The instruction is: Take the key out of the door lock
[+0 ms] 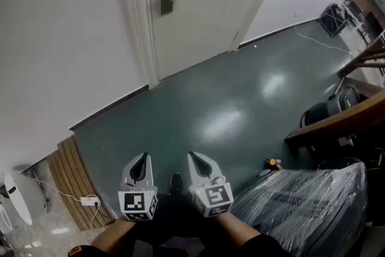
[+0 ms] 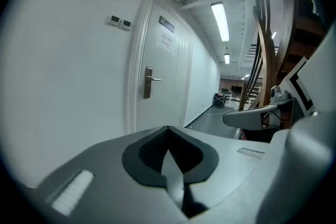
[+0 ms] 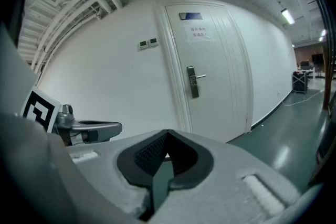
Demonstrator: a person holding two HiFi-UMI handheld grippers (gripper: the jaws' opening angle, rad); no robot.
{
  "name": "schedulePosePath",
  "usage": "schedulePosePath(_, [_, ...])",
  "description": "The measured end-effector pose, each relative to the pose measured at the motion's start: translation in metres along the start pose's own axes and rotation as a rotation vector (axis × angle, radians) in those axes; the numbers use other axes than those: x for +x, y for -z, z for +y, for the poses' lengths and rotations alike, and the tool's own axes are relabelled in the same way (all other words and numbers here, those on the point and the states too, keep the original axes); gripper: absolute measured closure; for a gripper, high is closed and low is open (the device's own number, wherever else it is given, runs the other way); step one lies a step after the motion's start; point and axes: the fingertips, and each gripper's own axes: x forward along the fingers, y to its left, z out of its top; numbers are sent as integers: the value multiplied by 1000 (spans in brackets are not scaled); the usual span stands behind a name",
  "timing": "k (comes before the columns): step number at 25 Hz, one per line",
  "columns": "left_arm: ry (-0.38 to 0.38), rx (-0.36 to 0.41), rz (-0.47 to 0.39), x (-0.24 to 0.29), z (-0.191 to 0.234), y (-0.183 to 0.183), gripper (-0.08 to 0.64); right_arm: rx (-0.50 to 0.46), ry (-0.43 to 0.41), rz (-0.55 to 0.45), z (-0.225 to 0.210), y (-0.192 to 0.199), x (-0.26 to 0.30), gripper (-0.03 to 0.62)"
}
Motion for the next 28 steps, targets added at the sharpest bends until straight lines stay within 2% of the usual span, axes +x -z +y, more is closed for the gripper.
schedulePosePath(13, [10,28,-15,5,-11,-11,541,17,32,-2,-15,-2,-2,603])
schedulePosePath(22, [17,45,-22,11,-20,-20,541,60,-9,24,-18,-1,1,601])
schedulePosePath(28, [16,40,-5,19,-22,-17,541,91,21,5,-34,0,-2,600])
